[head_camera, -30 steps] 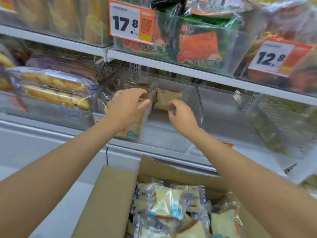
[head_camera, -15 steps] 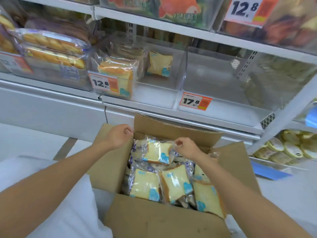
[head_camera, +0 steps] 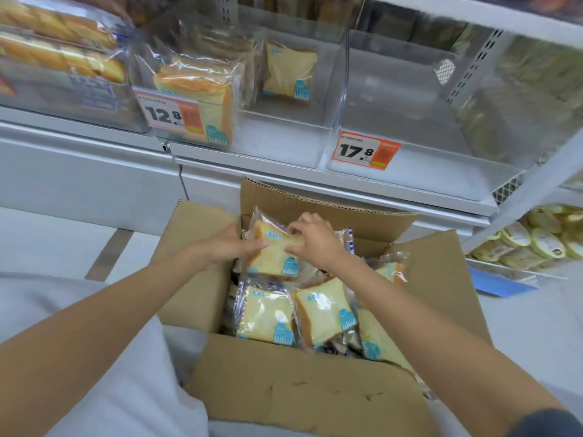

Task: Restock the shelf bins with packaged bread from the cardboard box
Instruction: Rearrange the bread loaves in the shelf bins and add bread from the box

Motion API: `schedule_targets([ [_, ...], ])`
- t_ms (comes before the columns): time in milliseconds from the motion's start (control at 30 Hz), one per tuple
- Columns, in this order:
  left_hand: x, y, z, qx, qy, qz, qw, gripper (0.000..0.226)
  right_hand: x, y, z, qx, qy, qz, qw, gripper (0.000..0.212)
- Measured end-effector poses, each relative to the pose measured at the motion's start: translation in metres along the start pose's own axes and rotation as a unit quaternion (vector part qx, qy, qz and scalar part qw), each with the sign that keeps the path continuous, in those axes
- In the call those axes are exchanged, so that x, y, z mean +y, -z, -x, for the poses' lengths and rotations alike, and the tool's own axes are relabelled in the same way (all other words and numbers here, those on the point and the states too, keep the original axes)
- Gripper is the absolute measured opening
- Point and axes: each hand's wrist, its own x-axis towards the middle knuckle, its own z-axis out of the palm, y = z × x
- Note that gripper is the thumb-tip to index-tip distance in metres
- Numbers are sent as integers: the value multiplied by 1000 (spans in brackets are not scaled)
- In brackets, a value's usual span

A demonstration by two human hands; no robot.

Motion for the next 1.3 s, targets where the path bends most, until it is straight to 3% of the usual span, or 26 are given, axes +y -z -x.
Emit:
schedule_targets([
  [100, -6, -1, 3, 28, 7, 62, 998, 41, 2, 18, 28, 38, -3, -136, 990, 62],
  [167, -12, 3, 6, 53, 11, 92, 994, 28, 12, 23, 48, -45, -37, -154, 986, 89],
  [233, -14, 8, 13, 55, 17, 117, 991, 24, 26, 14, 65, -167, -67, -83, 980, 108],
  [300, -16, 13, 21, 47, 33, 149, 987, 30, 34, -6, 75, -243, -74, 7, 967, 110],
  [367, -21, 18, 26, 36, 59, 188, 980, 37, 33, -17, 74, -252, -60, 50, 965, 93],
  [467, -23, 25, 36, 32, 60, 190, 979, 31, 22, 7, 59, -170, -42, 48, 983, 62],
  [567, -11, 25, 45, 25, 29, 185, 982, 20, -3, 55, 42, -74, -30, -85, 993, 62],
  [667, 13, 21, 57, -39, -33, 139, 989, 52, -37, 87, 27, -21, 6, -179, 984, 67],
  [767, 35, 28, 65, -89, -78, 173, 978, 89, -58, 109, 16, 0, 39, -133, 990, 71],
  [833, 46, 40, 67, -89, -99, 155, 979, 101, -63, 125, 12, -12, 63, -101, 993, 87],
  [900, 57, 54, 68, -76, -126, 133, 980, 101, -69, 141, 10, -42, 77, -64, 994, 109],
  [967, 73, 66, 72, -54, -151, 99, 982, 92, -76, 158, 6, -30, 79, 1, 996, 115],
  [1033, 97, 78, 78, -33, -183, 59, 981, 82, -80, 180, 0, 19, 84, 39, 996, 101],
  [1133, 134, 101, 82, 44, -250, -5, 967, 96, -85, 220, -11, 144, 123, 79, 979, 66],
  [1233, 156, 132, 72, 119, -296, -133, 938, 117, -83, 251, -27, 266, 140, 132, 945, 61],
  [1300, 161, 151, 56, 152, -282, -183, 929, 116, -76, 259, -41, 310, 137, 150, 929, 65],
])
